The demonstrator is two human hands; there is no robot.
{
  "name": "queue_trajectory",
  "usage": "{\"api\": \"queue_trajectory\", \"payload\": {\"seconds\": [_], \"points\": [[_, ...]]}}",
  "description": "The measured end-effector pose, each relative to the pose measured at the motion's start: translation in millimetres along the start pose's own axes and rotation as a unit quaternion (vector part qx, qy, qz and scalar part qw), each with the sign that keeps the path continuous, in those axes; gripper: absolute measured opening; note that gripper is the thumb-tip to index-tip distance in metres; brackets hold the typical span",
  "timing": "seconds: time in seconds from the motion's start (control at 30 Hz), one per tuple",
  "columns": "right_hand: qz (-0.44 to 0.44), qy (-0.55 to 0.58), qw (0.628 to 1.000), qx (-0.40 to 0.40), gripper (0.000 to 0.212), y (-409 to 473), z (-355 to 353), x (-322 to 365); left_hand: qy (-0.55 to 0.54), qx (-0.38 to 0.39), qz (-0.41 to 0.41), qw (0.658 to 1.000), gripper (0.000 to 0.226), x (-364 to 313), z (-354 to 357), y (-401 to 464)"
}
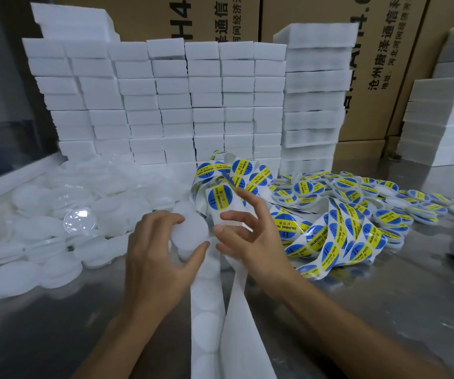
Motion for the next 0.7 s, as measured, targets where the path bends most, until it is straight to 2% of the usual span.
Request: {"api": "queue_trajectory", "payload": {"seconds": [0.17,0.23,0.27,0.3,0.37,0.43,0.57,0.63,0.7], "points": [[-0.031,-0.018,0.999,0.015,0.067,-2,3,0,-0.015,0.009,0.048,0.999,0.032,-21,2,-3],[-0.021,-0.019,1.0,0.008,0.065,-1,-1,0,-0.069,0.012,0.006,0.998,0.033,-19,3,-1],[-0.014,-0.017,1.0,0.003,0.065,0,-2,0,-0.124,0.008,-0.055,0.991,0.036,-17,3,-1],[-0.008,-0.012,1.0,-0.003,0.064,1,-3,-1,-0.195,0.006,-0.142,0.971,0.039,-14,4,0],[0.0,-0.003,1.0,-0.014,0.061,3,-4,-2,-0.341,0.022,-0.313,0.886,0.038,-9,11,-3],[0.002,-0.005,1.0,-0.016,0.058,3,-5,-2,-0.414,0.038,-0.407,0.813,0.027,-4,17,-7],[0.018,0.013,0.999,-0.041,0.037,1,-3,-2,-0.498,0.021,-0.492,0.714,0.014,0,18,-10],[0.033,0.041,0.996,-0.078,0.017,2,-5,0,-0.507,0.005,-0.515,0.691,0.013,3,17,-10],[0.059,0.075,0.989,-0.109,0.009,4,-9,0,-0.512,-0.01,-0.532,0.675,0.012,8,16,-11]]}}
Point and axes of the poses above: each hand's wrist, its own y-axis towards the middle knuckle, its own z-axis out of the palm, x = y × z, the point moved 3 cm from there along y, towards the middle knuckle, and after that the axes turned 2 degrees about -y, right-handed, at the moved point
